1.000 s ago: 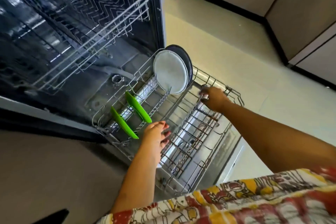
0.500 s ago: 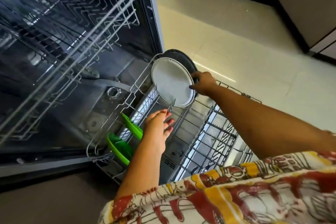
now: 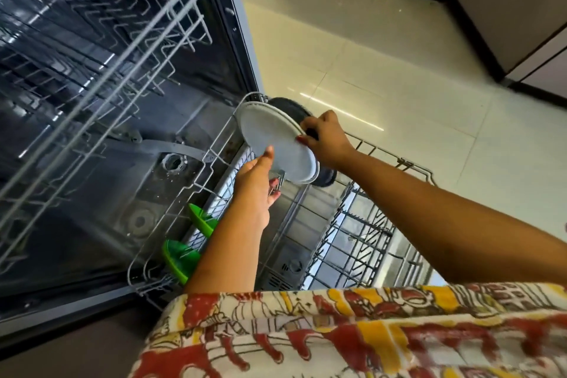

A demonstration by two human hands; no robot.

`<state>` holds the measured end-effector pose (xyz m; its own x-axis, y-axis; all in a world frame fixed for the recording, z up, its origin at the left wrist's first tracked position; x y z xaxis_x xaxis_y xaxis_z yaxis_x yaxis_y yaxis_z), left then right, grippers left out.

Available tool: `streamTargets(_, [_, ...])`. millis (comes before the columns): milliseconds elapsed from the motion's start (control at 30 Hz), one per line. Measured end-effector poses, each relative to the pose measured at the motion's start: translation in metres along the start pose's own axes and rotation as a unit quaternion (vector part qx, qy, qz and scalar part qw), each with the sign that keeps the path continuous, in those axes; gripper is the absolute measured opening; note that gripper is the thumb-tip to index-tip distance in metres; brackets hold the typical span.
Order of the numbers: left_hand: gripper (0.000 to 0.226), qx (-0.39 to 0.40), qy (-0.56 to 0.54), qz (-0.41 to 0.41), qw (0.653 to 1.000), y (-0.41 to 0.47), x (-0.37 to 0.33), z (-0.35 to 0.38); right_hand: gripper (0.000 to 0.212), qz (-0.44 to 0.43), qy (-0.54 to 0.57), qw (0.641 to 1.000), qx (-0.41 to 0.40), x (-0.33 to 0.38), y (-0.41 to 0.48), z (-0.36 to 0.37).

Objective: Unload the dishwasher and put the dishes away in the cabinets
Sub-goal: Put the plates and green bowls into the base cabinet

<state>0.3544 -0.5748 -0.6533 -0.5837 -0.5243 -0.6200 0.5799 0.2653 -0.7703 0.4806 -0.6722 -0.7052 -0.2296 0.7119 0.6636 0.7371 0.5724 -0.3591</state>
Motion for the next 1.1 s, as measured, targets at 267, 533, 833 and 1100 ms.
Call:
streamTargets(267, [0.070,0.031,-0.056,0.004,0.998,0.007,-0.014,0.021,0.022,-0.123,-0.140,0.978,-0.087,0.038,-0.065,0.003])
streamTargets(533, [0.036,-0.143,-0.231,0.045,0.961,-0.006,0.022,-0.003,0.024,-0.190,-0.141,0.971,-0.033,0.029,-0.115,0.000])
streamTargets(833, [0.037,-0.149,-0.374,0.108,0.909,-0.107,0.082,-0.009,0.045,0.115,0.340,0.909,-0.214,-0.061,-0.171,-0.041])
streamTargets(1100, [0.043,-0.129,-0.410,0.087,0.899,-0.200,0.158,-0.009,0.035,0.356,0.439,0.819,-0.101,-0.099,-0.269,-0.015])
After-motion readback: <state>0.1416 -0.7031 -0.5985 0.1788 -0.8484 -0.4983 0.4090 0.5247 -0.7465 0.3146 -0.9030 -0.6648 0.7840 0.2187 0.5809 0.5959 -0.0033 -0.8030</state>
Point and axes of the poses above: each hand's wrist, its own y-axis towards the middle knuckle, its own z-axis out of the palm, x = y × z, the point moved 2 cm from there along y, towards the middle knuckle, and after that the axes turned 11 degrees about x, right-handed, at the moved point
